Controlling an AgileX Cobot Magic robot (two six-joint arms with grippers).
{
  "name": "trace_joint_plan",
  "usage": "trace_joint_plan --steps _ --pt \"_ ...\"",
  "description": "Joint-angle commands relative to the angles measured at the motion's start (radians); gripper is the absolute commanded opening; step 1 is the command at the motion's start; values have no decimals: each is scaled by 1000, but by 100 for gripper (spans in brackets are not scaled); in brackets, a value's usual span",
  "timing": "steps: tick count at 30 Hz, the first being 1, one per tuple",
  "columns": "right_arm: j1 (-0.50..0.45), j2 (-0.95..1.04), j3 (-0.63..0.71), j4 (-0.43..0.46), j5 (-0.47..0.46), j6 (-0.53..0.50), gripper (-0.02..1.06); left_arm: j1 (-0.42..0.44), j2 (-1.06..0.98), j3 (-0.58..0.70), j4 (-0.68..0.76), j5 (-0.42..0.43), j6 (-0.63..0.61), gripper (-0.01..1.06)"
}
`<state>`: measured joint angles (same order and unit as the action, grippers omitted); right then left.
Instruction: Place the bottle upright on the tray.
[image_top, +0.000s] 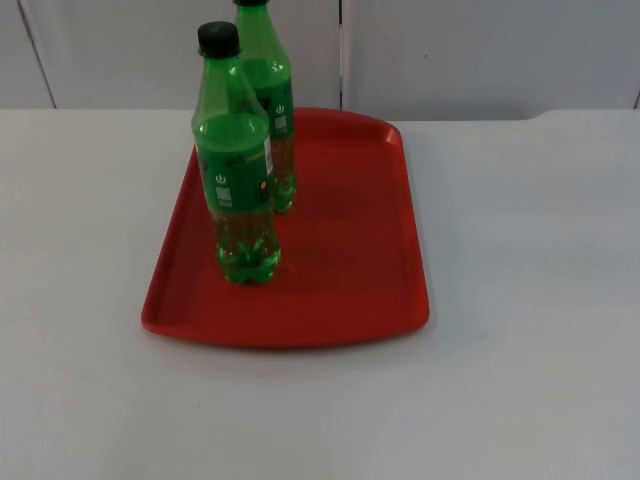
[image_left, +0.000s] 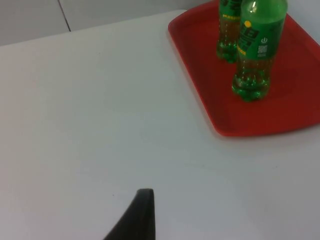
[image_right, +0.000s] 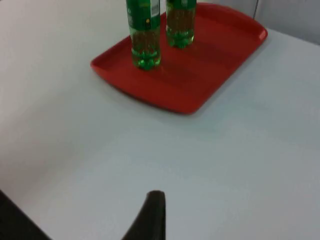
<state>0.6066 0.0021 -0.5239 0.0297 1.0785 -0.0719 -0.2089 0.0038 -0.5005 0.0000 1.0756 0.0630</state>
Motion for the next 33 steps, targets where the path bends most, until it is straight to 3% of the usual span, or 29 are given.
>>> trace_joint_plan --steps 1,10,17,20,23,33 --pt "6 -2 8 -6 1 8 84 1 -4 4 8 -2 3 102" --pt "6 -2 8 -6 1 8 84 1 -4 4 0 -2 -42 102" --pt "6 -2 8 -58 1 80 84 1 -4 4 0 -2 -44 102" --pt "6 -2 8 -50 1 72 89 1 -4 4 0 -2 -44 102" --pt "6 -2 8 -50 1 72 103 1 -4 4 0 -2 -43 103" --pt "6 -2 8 -50 1 72 105 1 -4 4 0 -2 -43 105"
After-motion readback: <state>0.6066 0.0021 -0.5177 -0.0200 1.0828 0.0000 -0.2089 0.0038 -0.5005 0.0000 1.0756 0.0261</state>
